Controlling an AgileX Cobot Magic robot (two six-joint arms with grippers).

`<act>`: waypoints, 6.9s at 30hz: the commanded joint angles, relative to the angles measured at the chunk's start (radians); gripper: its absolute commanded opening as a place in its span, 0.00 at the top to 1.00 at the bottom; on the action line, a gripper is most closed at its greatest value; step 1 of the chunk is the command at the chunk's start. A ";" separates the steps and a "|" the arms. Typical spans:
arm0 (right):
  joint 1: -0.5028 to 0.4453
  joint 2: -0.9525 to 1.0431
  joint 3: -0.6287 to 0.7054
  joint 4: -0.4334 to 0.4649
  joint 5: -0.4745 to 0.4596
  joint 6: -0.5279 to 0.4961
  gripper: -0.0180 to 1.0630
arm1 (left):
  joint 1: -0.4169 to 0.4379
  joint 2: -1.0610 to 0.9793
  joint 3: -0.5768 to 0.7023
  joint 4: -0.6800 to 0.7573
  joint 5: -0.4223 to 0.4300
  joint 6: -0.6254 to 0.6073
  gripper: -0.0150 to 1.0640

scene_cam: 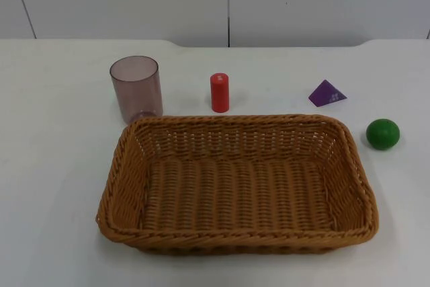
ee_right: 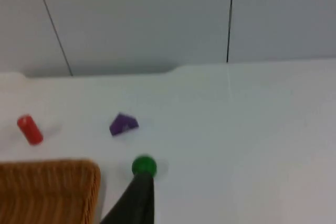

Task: Pick up the basket with the left hand and place the triangular block into the basket with the right hand.

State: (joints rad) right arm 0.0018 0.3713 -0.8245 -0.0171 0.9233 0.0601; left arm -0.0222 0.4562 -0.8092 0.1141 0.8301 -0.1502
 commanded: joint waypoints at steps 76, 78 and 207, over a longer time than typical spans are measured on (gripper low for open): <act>-0.001 0.531 -0.207 -0.006 -0.255 -0.035 0.01 | -0.266 1.568 -0.165 -0.913 -0.356 0.515 0.01; -0.001 0.531 -0.207 -0.006 -0.255 -0.035 0.01 | -0.266 1.569 -0.165 -0.912 -0.358 0.515 0.02; 0.162 2.167 -1.218 0.419 -0.133 -1.179 0.01 | 0.079 1.166 -0.321 -0.601 0.025 0.074 0.99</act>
State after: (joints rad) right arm 0.1578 2.5311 -2.0362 0.3952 0.7830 -1.1027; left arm 0.0572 1.6406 -1.1124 -0.4654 0.8606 -0.0652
